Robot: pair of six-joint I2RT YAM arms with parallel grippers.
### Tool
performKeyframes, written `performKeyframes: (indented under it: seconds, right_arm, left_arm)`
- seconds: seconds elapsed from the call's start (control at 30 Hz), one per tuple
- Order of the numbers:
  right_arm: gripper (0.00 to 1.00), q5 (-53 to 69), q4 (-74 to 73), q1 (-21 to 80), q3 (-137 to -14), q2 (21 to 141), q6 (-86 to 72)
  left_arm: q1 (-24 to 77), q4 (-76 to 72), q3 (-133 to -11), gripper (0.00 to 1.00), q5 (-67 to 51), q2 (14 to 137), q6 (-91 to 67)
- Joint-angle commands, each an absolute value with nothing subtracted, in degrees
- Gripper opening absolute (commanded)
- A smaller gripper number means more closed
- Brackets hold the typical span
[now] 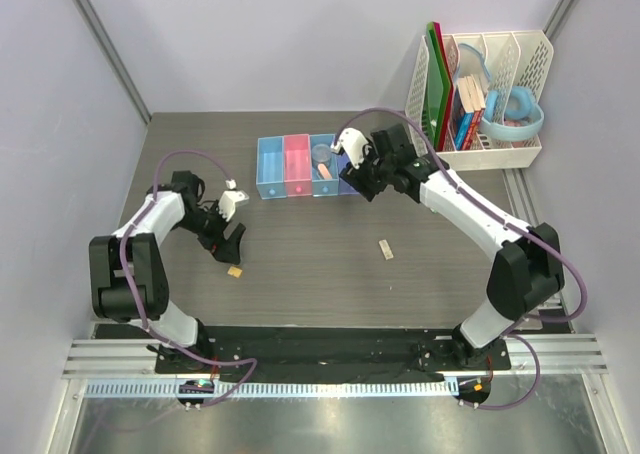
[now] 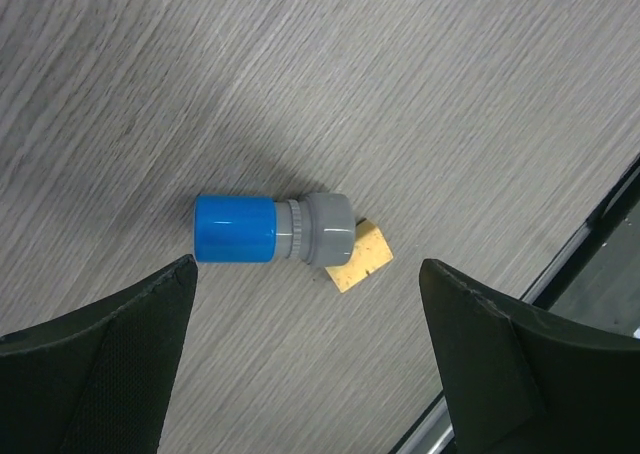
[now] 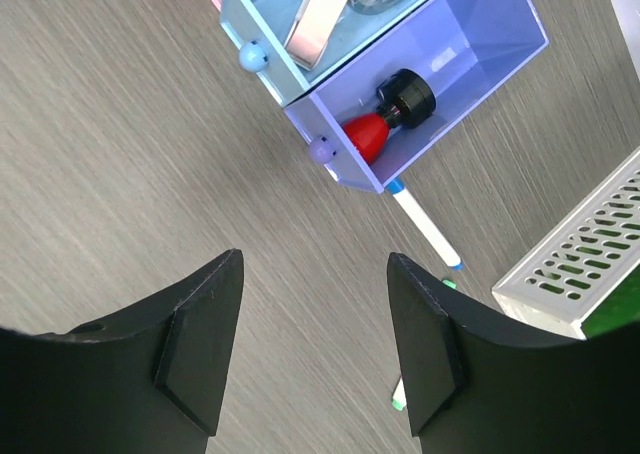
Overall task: Sort the stationery into containers
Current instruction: Pick up the stationery from the center of the board.
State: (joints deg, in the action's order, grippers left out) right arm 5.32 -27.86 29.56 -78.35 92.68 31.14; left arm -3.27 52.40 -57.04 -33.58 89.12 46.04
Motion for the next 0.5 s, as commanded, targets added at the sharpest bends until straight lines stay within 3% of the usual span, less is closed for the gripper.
performKeyframes:
  seconds: [0.0,0.47]
  right_arm:
    - [0.65,6.33,-24.96,29.88,-77.70,87.54,29.53]
    - [0.65,6.68,-24.87,30.32,-77.61,86.75,28.65]
  left_arm:
    - [-4.04,50.72,-58.53,0.92,-34.27,91.22,48.08]
    - [-4.04,43.51,-55.81,0.91,-31.65,94.04,46.93]
